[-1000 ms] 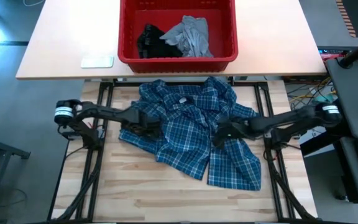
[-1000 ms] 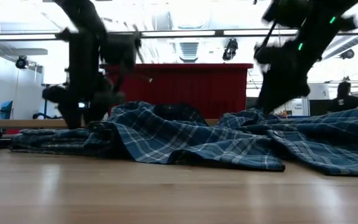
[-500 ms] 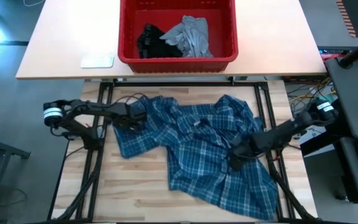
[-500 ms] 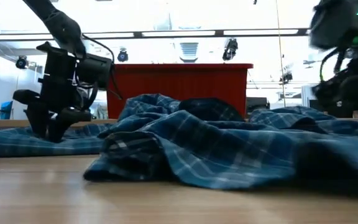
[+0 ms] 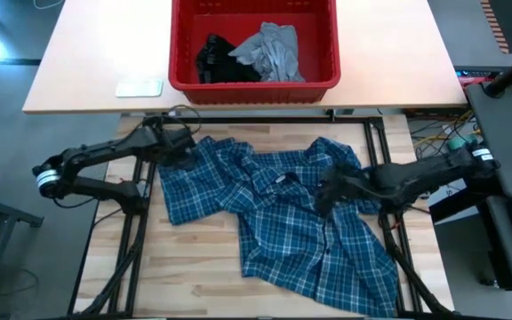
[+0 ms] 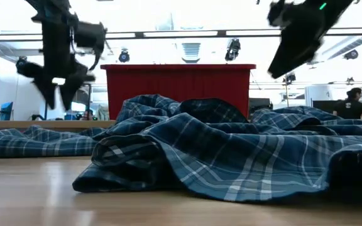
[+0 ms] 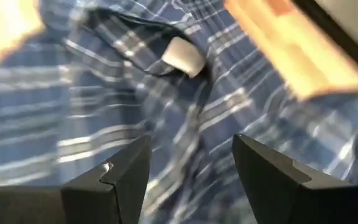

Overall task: Fold Laundry from Bin
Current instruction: Fold the blue patterned long sleeve shirt

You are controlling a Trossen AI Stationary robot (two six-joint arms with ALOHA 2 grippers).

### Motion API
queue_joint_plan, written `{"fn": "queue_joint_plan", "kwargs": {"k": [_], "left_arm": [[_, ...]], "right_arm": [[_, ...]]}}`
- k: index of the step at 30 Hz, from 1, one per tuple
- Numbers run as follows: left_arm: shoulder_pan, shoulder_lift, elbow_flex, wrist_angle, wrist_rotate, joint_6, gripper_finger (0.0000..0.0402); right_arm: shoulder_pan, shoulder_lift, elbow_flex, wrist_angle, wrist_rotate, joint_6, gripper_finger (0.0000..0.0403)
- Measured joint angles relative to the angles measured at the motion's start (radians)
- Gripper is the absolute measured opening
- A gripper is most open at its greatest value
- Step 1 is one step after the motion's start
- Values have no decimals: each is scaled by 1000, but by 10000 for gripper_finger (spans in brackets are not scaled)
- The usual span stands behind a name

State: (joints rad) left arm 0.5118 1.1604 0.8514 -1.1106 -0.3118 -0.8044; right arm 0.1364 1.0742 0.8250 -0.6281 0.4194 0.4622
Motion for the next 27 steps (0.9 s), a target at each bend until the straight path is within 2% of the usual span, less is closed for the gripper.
{"fn": "queue_joint_plan", "kwargs": {"k": [4,9,11,14,16,19,20,24,27], "left_arm": [[-111,-52,55,16,22,-50,189],[-207,-51,21,84,91,-123,189],[-217,-26,-33,131,93,-152,189],[-226,13,-126,211,136,-200,189],[-255,35,-184,274,169,-216,189],[-317,62,-251,336,195,-256,189],[-335,71,-270,341,195,-266,189],[-361,96,-336,302,200,-283,189],[-355,89,-369,242,197,-289,189]], "right_arm": [[-137,159,-12,152,-41,-218,219],[-262,341,12,302,-209,-245,219],[-288,395,33,316,-212,-240,212],[-326,462,78,294,-186,-242,173],[-350,495,112,265,-179,-259,128],[-377,531,167,224,-119,-308,40],[-386,538,191,204,-90,-339,26],[-430,533,337,97,70,-470,10],[-465,497,446,93,136,-581,9]]}}
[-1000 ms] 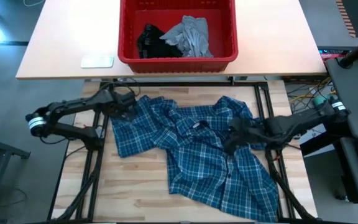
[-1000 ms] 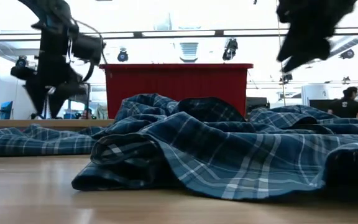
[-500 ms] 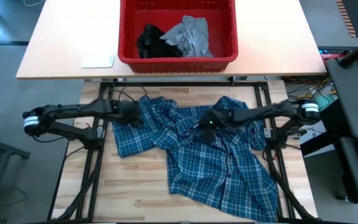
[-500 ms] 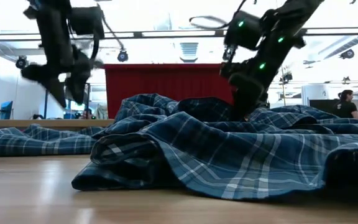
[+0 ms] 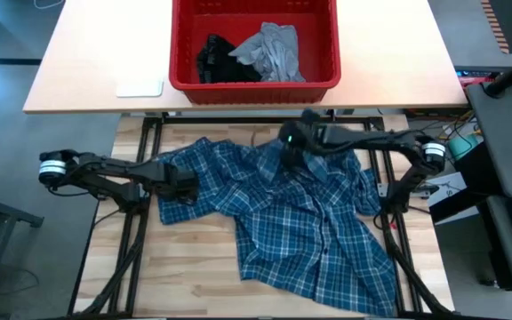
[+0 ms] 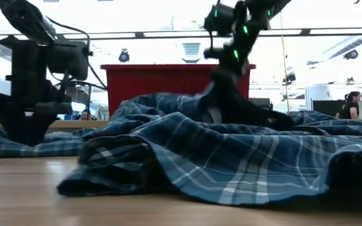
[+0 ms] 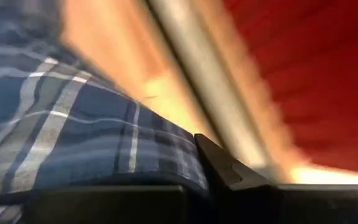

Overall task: Fold Laundry from Bin
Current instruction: Fold the blue patterned long sleeve shirt

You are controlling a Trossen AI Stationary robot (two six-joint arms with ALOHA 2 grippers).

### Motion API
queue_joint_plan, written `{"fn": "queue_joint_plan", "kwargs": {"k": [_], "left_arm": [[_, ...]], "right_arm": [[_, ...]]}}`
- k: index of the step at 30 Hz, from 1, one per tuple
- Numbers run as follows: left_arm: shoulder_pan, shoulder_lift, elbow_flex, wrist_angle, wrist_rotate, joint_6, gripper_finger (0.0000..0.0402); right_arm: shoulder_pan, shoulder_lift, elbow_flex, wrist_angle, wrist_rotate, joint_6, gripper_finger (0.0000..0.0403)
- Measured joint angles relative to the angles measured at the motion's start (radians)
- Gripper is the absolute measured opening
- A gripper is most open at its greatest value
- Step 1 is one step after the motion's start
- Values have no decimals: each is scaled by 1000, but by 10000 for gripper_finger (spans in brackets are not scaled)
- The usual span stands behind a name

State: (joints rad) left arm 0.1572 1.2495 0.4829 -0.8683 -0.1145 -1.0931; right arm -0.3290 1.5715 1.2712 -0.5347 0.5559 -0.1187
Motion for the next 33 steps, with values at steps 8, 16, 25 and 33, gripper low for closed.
{"fn": "queue_joint_plan", "kwargs": {"k": [8,16,25,33], "left_arm": [[-29,-7,24,-58,42,11,189],[-210,7,21,-65,137,-29,189],[-238,29,93,-116,101,-120,189],[-226,16,355,-236,13,-156,189]], "right_arm": [[-168,-15,141,-3,37,-101,9],[-213,-151,217,-42,-31,-240,9],[-382,-256,135,-421,-166,-206,10],[-406,-346,33,-564,-365,-9,127]]}}
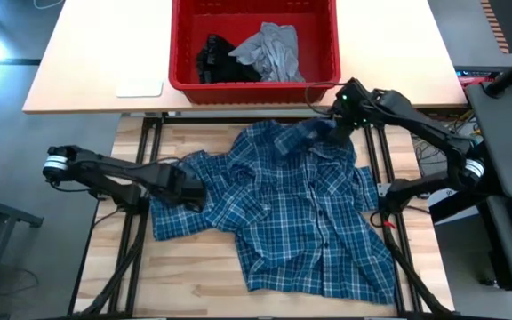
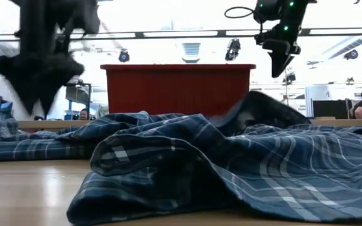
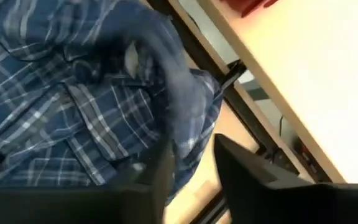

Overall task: Fold Laundry from Bin
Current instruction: Fold the blue patterned long sleeve shirt

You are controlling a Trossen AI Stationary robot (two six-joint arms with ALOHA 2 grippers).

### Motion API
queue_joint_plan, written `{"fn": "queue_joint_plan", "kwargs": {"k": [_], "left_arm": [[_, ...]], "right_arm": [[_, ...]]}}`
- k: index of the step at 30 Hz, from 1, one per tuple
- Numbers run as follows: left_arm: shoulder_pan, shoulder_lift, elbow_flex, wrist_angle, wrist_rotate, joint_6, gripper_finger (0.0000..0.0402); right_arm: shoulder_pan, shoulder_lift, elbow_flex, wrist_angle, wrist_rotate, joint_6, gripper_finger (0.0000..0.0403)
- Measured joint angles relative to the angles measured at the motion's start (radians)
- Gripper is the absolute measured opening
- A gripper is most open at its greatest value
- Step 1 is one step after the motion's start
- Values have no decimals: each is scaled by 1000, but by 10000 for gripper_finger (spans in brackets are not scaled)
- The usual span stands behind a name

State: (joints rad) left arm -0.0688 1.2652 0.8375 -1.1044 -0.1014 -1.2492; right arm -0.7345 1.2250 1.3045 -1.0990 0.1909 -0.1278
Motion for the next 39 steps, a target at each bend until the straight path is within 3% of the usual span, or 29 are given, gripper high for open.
{"fn": "queue_joint_plan", "kwargs": {"k": [4,8,15,20,26,31,34,37,39], "left_arm": [[33,10,49,6,-88,1,189],[131,57,-30,78,-103,49,186],[278,208,-186,594,-141,199,173],[319,309,-161,801,-197,270,170],[388,375,-7,610,-234,570,170],[463,369,37,493,-281,836,170],[486,322,86,413,-229,818,170],[439,240,162,279,-139,685,170],[390,188,179,179,-143,602,170]], "right_arm": [[38,-66,0,16,-55,73,201],[114,-133,-32,43,-151,148,240],[320,-238,-157,124,-167,344,248],[414,-242,-87,262,-170,530,254],[414,-86,113,268,-152,439,286],[413,73,290,271,-80,337,305],[414,159,373,263,-77,289,310],[414,219,431,227,-70,268,310],[414,240,450,191,-67,259,309]]}}
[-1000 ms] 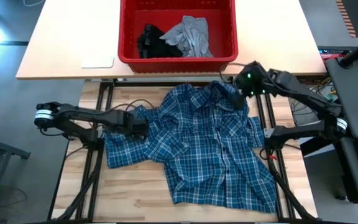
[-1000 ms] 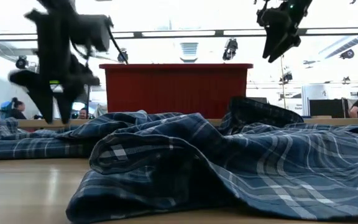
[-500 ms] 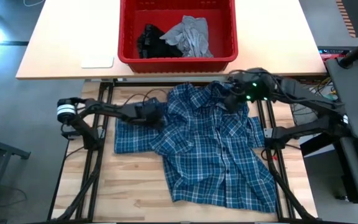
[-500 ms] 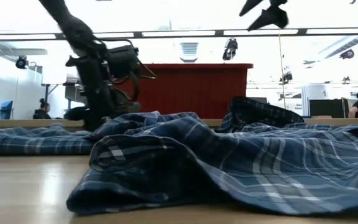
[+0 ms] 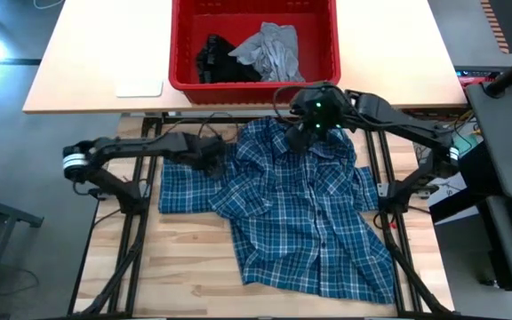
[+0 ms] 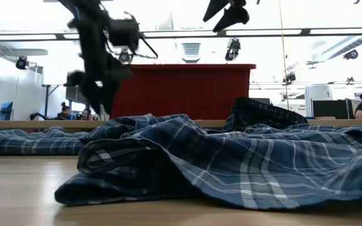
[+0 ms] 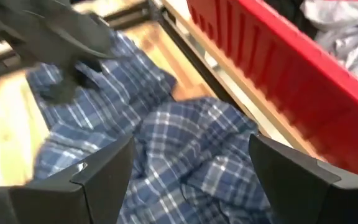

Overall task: Fold Laundry from Bin
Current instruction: Fold the blue patterned long sleeve shirt

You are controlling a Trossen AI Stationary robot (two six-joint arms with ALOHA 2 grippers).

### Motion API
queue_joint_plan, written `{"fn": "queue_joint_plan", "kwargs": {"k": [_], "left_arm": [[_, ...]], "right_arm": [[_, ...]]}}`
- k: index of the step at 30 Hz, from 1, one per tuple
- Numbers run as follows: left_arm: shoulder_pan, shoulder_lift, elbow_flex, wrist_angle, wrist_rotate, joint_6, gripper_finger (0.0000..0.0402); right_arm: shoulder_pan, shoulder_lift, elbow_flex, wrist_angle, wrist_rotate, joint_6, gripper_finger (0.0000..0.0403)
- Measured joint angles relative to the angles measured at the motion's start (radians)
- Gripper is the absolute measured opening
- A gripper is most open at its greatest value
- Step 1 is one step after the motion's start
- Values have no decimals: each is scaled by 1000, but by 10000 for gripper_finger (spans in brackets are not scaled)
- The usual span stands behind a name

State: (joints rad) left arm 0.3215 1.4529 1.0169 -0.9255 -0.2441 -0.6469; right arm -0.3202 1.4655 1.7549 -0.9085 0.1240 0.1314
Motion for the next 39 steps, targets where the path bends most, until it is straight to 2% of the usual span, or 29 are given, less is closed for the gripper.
{"fn": "queue_joint_plan", "kwargs": {"k": [3,7,10,13,18,22,26,30,34,39], "left_arm": [[-36,-53,-48,-69,-54,-124,170],[-9,-98,-193,21,-69,-273,170],[4,-153,-255,17,-45,-365,179],[38,-235,-277,16,-54,-403,207],[181,-308,-343,96,-17,-429,277],[277,-291,-373,104,-30,-465,325],[336,-278,-330,92,0,-442,347],[445,-238,-303,52,-3,-375,349],[576,-161,-314,73,38,-303,345],[609,-31,-318,156,97,-196,345]], "right_arm": [[4,23,1,-47,1,-2,306],[33,28,-11,-94,0,0,305],[58,19,-16,-105,9,22,308],[81,15,-21,-107,12,37,313],[102,18,-24,-107,18,44,318],[118,22,-38,-108,19,63,314],[135,21,-61,-109,19,87,314],[153,21,-86,-108,19,103,315],[184,21,-109,-108,21,108,310],[229,17,-128,-108,18,116,309]]}}
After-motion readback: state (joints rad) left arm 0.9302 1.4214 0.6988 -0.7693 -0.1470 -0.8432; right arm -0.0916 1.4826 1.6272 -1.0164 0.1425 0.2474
